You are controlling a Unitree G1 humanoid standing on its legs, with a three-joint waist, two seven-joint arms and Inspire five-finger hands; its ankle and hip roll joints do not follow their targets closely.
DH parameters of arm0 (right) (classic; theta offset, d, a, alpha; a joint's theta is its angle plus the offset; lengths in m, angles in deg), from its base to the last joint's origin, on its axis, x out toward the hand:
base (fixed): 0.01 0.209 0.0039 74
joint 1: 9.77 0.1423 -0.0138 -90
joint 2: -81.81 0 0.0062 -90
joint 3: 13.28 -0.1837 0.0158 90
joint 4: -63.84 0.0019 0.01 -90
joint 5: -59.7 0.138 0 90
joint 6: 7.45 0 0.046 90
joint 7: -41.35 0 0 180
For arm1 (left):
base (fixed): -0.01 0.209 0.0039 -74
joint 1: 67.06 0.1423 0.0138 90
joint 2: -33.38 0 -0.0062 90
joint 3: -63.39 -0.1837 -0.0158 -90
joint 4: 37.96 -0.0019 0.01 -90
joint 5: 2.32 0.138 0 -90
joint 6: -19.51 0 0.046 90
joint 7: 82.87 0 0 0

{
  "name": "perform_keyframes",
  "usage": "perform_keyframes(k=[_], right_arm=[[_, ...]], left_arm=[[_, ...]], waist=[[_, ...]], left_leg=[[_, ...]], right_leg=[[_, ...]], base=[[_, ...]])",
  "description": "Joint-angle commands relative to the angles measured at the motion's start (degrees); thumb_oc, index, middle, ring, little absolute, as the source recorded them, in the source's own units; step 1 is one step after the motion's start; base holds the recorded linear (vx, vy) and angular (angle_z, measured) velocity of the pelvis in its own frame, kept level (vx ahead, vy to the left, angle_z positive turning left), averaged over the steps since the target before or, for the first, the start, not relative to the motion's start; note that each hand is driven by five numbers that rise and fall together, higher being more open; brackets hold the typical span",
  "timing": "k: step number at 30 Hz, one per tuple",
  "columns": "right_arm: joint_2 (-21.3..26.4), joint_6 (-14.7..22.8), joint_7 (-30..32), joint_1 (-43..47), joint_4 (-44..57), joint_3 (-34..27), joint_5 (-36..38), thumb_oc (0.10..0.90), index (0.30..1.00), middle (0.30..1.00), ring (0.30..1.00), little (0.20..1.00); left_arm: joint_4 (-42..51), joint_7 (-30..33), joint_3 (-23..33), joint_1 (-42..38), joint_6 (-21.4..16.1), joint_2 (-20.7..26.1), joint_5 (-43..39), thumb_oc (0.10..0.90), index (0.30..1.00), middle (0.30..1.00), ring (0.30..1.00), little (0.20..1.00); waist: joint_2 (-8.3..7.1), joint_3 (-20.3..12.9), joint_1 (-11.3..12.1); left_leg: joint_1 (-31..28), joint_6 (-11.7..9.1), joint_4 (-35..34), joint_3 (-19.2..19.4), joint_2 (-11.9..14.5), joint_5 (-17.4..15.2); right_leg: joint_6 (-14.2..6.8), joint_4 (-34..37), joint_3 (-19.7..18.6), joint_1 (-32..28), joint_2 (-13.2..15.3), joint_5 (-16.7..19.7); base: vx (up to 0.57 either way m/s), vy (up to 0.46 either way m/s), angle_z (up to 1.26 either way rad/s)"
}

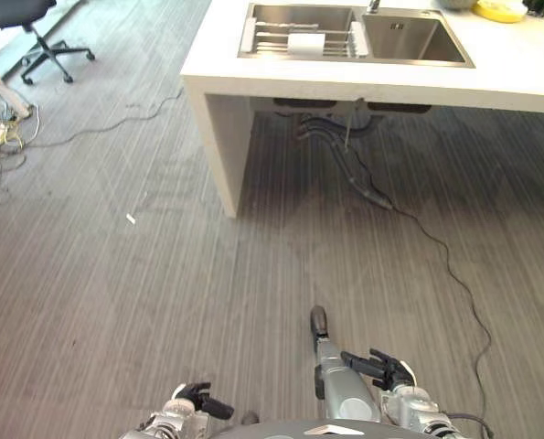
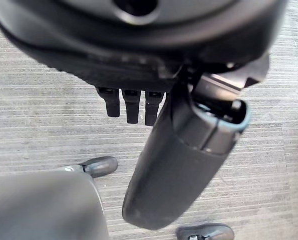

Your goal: Place the dishes in the dishwasher.

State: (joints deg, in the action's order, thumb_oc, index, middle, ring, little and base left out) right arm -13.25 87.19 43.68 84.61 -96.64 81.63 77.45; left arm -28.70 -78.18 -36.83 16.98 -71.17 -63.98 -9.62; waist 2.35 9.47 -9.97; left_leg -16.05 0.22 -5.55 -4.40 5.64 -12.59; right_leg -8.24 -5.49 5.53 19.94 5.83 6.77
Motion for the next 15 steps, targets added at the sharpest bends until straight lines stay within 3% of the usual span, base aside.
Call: perform_keyframes(k=[1,2,3,4,5,6,7,9,10,11,12,13,14,15], right_arm=[[1.9,-1.2,0.7,-1.1,-4.7,1.9,0.8,0.800,0.900,0.900,0.900,0.900],[2.4,-1.0,0.8,-0.8,-4.8,1.9,1.1,0.800,0.900,0.900,0.900,0.900],[3.0,-0.7,1.2,0.1,-4.1,2.5,1.5,0.800,0.900,0.900,0.900,0.900],[3.3,-0.2,1.5,0.4,-3.2,2.8,2.0,0.800,0.900,0.900,0.900,0.900],[3.5,0.1,1.9,0.8,-1.7,3.5,1.8,0.800,0.900,0.900,0.900,0.900],[3.5,0.1,1.9,0.8,-1.7,3.5,1.8,0.800,0.900,0.900,0.900,0.900],[3.8,0.2,2.5,1.3,-0.5,4.1,1.9,0.800,0.900,0.900,0.900,0.900],[4.0,0.2,3.3,0.9,1.6,4.1,1.9,0.800,0.900,0.900,0.900,0.900],[3.8,0.6,3.5,0.1,2.2,3.9,1.7,0.800,0.900,0.900,0.900,0.900],[3.2,1.0,3.8,-0.6,2.1,4.2,1.6,0.800,0.900,0.900,0.900,0.900],[3.2,0.9,3.6,-0.6,1.8,5.0,0.9,0.800,0.900,0.900,0.900,0.900],[3.2,0.9,3.6,-0.6,1.7,5.0,0.8,0.800,0.900,0.900,0.900,0.900],[2.7,0.5,3.8,-0.9,1.1,6.3,-1.0,0.800,0.900,0.900,0.900,0.900],[1.8,1.0,3.8,-1.1,1.9,8.2,-2.8,0.800,0.900,0.900,0.900,0.900]], left_arm=[[1.3,0.0,0.9,-2.0,-1.9,0.0,-3.3,0.800,0.900,0.900,0.900,0.900],[2.6,0.7,1.2,-2.1,-2.6,-0.3,-5.1,0.800,0.900,0.900,0.900,0.900],[7.3,3.3,1.0,-2.6,-4.4,0.2,-7.3,0.800,0.900,0.900,0.900,0.900],[13.4,4.9,0.5,-3.2,-5.8,1.2,-7.9,0.800,0.900,0.900,0.900,0.900],[20.8,6.1,0.6,-3.6,-7.1,1.9,-10.2,0.800,0.900,0.900,0.900,0.900],[20.8,6.1,0.6,-3.6,-7.1,1.9,-10.2,0.800,0.900,0.900,0.900,0.900],[28.1,7.1,0.4,-3.2,-8.2,2.4,-12.8,0.800,0.900,0.900,0.900,0.900],[47.7,7.9,0.3,-1.2,-10.5,4.3,-14.9,0.800,0.900,0.900,0.900,0.900],[57.9,7.9,0.9,-0.3,-12.3,5.8,-14.3,0.800,0.900,0.900,0.900,0.900],[67.6,9.8,2.1,0.8,-14.1,7.7,-11.0,0.800,0.900,0.900,0.900,0.900],[69.8,10.5,2.2,0.5,-14.2,8.3,-9.2,0.800,0.900,0.900,0.900,0.900],[70.0,10.6,2.2,0.8,-14.0,8.2,-9.0,0.800,0.900,0.900,0.900,0.900],[73.9,12.8,3.0,-0.4,-14.5,9.1,-5.7,0.800,0.900,0.900,0.900,0.900],[80.6,15.1,4.8,-0.5,-16.0,10.0,-2.8,0.800,0.900,0.900,0.900,0.900]], waist=[[-0.01,-4.5,-0.3],[0.35,-5.0,0.0],[-1.05,-4.0,1.7],[-2.73,-2.8,3.1],[-4.52,-1.3,5.0],[-4.73,-1.5,4.9],[-5.37,-0.2,6.5],[-6.43,0.8,9.5],[-6.12,1.0,10.8],[-5.04,-0.1,13.0],[-4.41,-0.8,14.0],[-4.66,-0.6,14.1],[-3.92,-1.2,15.2],[-3.73,-2.2,14.3]], left_leg=[[-4.4,-5.9,3.0,0.5,-1.8,10.3],[-2.4,-7.7,10.1,0.0,-1.7,15.5],[3.2,-10.5,22.9,0.8,-3.0,22.3],[6.4,-10.5,30.3,1.2,-3.9,24.1],[9.9,-10.6,37.2,1.4,-5.5,23.9],[10.0,-10.6,37.0,1.3,-5.8,24.2],[13.6,-9.5,41.0,3.6,-5.2,21.4],[21.1,-8.1,39.8,7.9,-4.2,19.1],[24.1,-7.6,35.0,9.7,-3.5,18.7],[25.6,-6.2,21.2,10.2,-4.0,19.4],[25.4,-5.8,15.3,9.6,-4.5,20.1],[24.4,-5.7,14.3,9.8,-4.8,20.3],[25.0,-5.7,10.5,8.1,-5.1,21.2],[19.6,-5.4,7.1,6.6,-5.4,20.3]], right_leg=[[0.4,5.9,0.5,-4.5,-1.8,4.8],[1.4,7.3,1.3,-7.5,-2.8,4.4],[3.0,8.3,1.7,-12.6,-2.8,2.5],[3.9,8.6,0.9,-15.2,-2.1,1.3],[4.6,8.8,0.3,-17.5,-1.2,0.2],[4.5,8.8,0.3,-17.3,-0.9,0.2],[4.9,9.3,-0.3,-19.5,-1.2,-1.3],[5.1,10.2,-1.5,-22.8,-1.3,-2.6],[4.6,10.5,-1.8,-24.7,-2.2,-3.7],[3.8,10.5,-3.7,-26.8,-3.8,-5.7],[3.5,10.5,-4.3,-27.7,-4.6,-6.3],[3.4,10.5,-4.4,-28.2,-4.3,-6.6],[3.1,10.5,-4.9,-29.4,-4.8,-7.1],[3.2,10.5,-4.4,-30.0,-4.8,-7.3]], base=[[0.38,-0.184,0.69],[0.53,-0.286,0.84],[0.55,-0.353,0.57],[0.54,-0.403,0.31],[0.26,-0.240,-0.11],[0.27,-0.212,-0.38],[0.26,-0.163,-0.51],[0.41,-0.185,-0.28],[0.66,-0.017,-0.03],[0.67,0.046,-0.08],[0.52,0.077,-0.22],[0.31,0.015,-0.62],[0.37,0.009,-0.80],[0.36,0.005,-0.79]])
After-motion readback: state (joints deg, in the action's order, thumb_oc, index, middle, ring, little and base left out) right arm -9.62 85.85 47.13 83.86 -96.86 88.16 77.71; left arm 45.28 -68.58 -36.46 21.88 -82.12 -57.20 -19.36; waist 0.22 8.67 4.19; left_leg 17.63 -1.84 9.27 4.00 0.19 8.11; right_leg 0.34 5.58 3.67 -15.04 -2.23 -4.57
